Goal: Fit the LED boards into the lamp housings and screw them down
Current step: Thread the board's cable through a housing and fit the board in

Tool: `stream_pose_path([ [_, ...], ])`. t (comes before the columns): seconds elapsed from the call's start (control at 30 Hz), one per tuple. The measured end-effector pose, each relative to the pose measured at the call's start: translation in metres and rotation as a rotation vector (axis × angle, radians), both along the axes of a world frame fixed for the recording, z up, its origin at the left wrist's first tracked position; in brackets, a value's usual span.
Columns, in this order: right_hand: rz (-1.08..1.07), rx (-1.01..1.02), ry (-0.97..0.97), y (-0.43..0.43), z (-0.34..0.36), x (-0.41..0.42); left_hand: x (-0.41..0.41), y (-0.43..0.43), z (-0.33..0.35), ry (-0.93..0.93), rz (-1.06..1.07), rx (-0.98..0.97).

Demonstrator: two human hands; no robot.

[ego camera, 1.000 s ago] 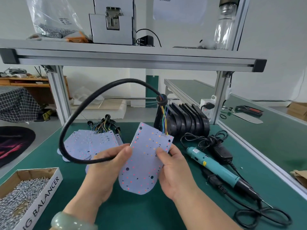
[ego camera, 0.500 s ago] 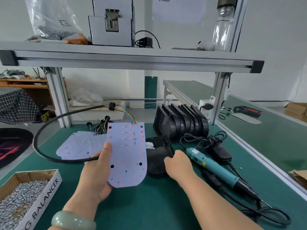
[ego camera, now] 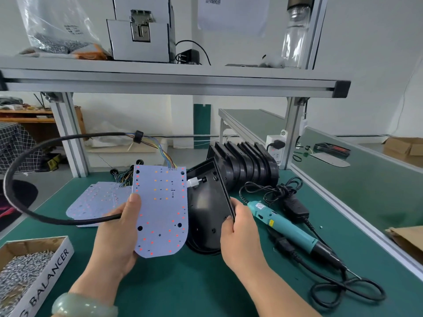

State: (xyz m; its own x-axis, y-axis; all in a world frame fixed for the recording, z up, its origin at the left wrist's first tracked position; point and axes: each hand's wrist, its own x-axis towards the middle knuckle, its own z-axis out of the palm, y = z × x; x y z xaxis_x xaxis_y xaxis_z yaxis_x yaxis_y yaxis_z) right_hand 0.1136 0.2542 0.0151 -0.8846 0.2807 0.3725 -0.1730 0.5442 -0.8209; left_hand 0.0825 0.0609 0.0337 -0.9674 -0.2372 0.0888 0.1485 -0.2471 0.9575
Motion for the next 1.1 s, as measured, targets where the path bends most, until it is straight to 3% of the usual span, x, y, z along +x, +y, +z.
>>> stream_pose_path([
  [0.4, -0.005, -0.003, 0.097, -0.001, -0.003, -0.001, 0.012, 0.001, 0.007, 0.077, -0.026, -0.167],
  [0.67, -0.017, 0.183, 0.234, -0.002, -0.002, 0.002, 0.013, -0.001, 0.01, 0.074, -0.036, -0.175],
  [0.97, 0.003, -0.059, 0.156, 0.001, 0.0, 0.001, 0.007, -0.007, 0.006, 0.046, 0.041, -0.11],
  [1.1, 0.004, 0.004, 0.198, 0.002, -0.002, 0.002, 0.007, -0.007, 0.007, 0.047, 0.05, -0.156],
])
